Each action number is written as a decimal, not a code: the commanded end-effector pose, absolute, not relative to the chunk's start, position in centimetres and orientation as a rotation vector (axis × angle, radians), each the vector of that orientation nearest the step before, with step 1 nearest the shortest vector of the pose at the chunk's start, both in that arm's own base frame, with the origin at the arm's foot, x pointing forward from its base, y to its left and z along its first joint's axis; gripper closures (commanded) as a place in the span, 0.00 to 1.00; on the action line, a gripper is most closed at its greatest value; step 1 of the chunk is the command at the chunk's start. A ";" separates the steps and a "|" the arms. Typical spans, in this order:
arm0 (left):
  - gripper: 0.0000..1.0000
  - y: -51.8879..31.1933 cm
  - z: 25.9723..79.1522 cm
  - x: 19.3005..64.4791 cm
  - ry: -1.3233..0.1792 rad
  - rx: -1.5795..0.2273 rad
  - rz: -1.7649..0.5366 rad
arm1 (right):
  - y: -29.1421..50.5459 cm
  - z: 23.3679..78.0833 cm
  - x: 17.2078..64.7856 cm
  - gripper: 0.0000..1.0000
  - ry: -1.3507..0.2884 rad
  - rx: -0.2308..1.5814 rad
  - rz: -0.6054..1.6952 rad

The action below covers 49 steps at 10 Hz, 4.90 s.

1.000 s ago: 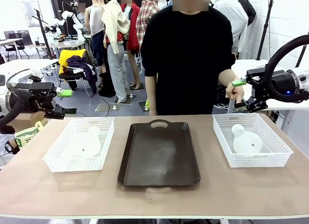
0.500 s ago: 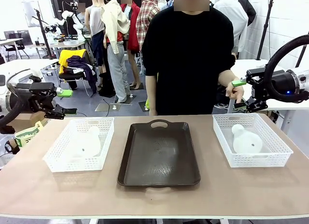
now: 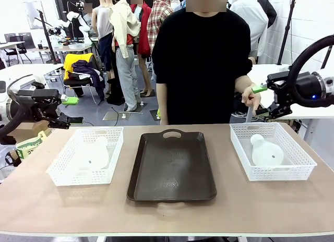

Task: Prepare the laboratory tools.
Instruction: Pick up the Big flask that the person points to.

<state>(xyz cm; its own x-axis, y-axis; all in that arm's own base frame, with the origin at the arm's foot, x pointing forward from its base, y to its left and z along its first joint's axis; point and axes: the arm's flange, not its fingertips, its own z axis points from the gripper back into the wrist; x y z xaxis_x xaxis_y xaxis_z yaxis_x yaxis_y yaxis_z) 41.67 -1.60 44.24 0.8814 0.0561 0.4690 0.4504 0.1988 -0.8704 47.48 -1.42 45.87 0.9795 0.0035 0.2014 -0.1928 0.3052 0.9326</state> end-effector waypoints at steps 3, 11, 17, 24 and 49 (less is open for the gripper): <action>0.00 -1.3 44.3 41.7 -0.437 -1.356 -0.305 | -0.1 52.6 48.6 0.00 -0.299 0.816 0.147; 0.00 -1.3 44.3 41.7 -0.437 -1.356 -0.305 | 3.7 47.7 55.3 0.00 -0.292 -0.048 -0.044; 0.00 -1.3 44.3 41.7 -0.437 -1.356 -0.305 | 2.2 39.9 59.7 0.00 -0.116 -0.012 -0.069; 0.00 -1.3 44.3 41.7 -0.437 -1.356 -0.305 | 3.3 35.9 60.6 0.00 -0.048 0.031 -0.093; 0.00 -1.3 44.3 41.7 -0.437 -1.356 -0.305 | 3.2 32.5 61.7 1.00 -0.037 0.026 -0.109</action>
<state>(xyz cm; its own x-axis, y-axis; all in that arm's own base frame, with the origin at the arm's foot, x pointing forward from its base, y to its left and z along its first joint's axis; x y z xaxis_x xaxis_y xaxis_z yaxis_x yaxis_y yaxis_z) 41.73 -1.59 44.16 0.8826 0.0551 0.4669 0.4486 0.1982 -0.8714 61.71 3.11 32.50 0.9929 -0.1129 0.0370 0.1123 0.9935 0.0185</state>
